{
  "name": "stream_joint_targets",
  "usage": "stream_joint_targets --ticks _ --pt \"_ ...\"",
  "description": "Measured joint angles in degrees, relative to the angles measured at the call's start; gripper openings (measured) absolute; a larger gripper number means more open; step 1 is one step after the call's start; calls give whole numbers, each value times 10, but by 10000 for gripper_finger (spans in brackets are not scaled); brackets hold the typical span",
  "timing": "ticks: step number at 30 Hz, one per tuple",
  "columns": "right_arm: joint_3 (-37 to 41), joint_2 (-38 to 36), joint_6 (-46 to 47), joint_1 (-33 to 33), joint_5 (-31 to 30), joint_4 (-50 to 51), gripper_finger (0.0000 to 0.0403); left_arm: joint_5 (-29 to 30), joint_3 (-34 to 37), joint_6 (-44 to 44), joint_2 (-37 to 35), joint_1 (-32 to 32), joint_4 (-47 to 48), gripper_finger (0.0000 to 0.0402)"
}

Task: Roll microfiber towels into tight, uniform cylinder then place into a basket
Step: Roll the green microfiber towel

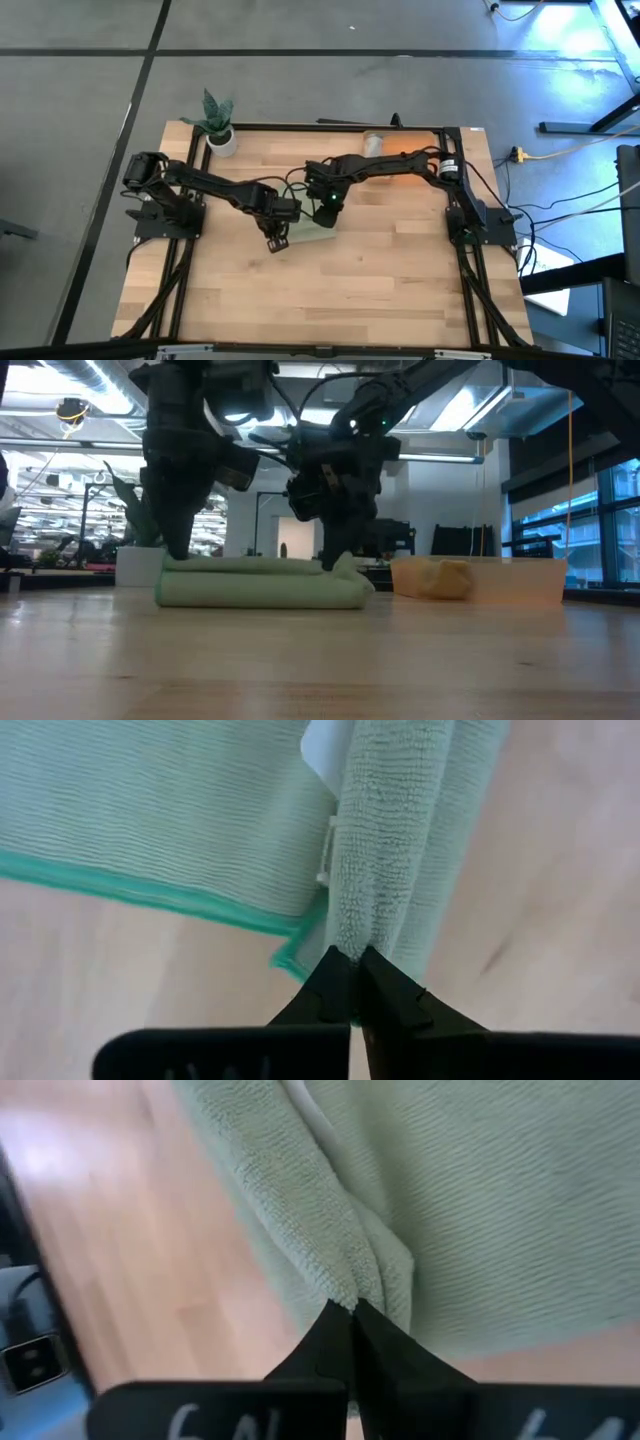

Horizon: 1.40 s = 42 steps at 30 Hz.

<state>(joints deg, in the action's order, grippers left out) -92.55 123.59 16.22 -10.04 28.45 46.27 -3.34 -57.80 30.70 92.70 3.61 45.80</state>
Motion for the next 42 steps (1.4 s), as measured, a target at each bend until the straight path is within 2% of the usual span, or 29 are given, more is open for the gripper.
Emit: stream_joint_targets --ticks 7,13,23,26,33,38,42 --pt "6 4 -10 0 -71 -25 3 24 1 0 0 -15 0 0" --pt "6 4 -27 1 -74 -26 12 45 3 0 0 -14 -3 0" --pt "1 4 -16 2 -68 -28 110 45 32 5 0 -15 -24 0" --pt "-13 4 -18 0 -59 -21 128 51 32 5 -1 -15 -27 0" --pt "-52 -23 -19 4 -115 23 134 53 32 2 -1 -24 -31 0" --pt "-64 -28 -46 32 -100 30 135 54 32 0 -1 -31 -31 0" --pt "-37 -28 -88 48 -88 -28 135 57 33 -2 1 -30 -23 0"
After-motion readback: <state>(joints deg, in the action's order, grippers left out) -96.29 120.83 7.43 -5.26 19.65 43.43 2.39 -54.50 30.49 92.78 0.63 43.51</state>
